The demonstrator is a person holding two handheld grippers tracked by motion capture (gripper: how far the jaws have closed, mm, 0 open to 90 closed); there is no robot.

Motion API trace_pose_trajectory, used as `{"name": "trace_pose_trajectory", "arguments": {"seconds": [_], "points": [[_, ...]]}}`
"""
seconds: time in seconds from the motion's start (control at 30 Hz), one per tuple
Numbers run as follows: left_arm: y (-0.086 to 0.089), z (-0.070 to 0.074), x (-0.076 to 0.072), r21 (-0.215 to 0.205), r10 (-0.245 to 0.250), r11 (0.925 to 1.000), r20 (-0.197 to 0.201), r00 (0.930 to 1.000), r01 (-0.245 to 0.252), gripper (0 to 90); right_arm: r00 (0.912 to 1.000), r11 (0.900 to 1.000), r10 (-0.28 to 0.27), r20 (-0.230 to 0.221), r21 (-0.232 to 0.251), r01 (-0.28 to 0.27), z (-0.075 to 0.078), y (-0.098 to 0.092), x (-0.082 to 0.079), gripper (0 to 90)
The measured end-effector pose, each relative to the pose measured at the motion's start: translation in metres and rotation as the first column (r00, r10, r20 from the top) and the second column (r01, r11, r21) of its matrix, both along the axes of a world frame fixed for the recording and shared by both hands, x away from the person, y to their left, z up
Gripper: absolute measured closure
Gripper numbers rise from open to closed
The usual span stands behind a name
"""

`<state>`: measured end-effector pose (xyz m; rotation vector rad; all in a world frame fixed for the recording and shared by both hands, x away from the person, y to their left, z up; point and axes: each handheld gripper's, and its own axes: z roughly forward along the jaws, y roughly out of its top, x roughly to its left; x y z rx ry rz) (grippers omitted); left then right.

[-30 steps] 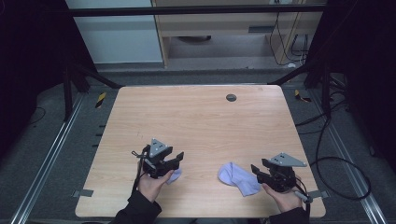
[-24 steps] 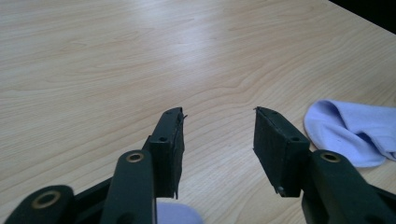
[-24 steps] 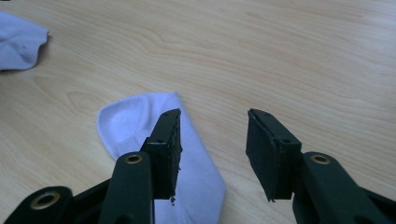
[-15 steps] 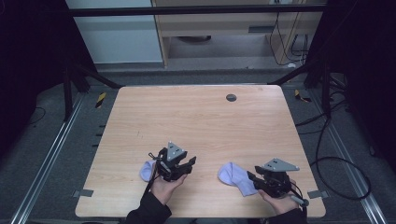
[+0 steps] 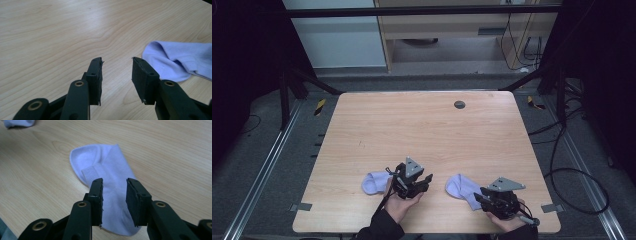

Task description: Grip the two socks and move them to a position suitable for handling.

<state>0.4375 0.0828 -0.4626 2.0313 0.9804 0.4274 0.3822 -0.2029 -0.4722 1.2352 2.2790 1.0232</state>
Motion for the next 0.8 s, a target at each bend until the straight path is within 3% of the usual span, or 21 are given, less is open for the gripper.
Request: {"name": "trace_pose_trajectory", "arguments": {"seconds": [0.4,0.8], "points": [[-0.03,-0.015,0.0,0.026,-0.042,0.9988,-0.031,0.9986,0.043,55.5,0.9975,0.998,0.057,-0.042,-0.033,-0.058,-0.013,0.007,-0.004,67.6],[-0.058,-0.026,0.001,0.071,-0.064,0.9952,-0.051,0.9966,0.068,53.9,0.9948,0.996,0.073,-0.071,-0.042,-0.077,-0.019,0.01,-0.002,66.8]]}}
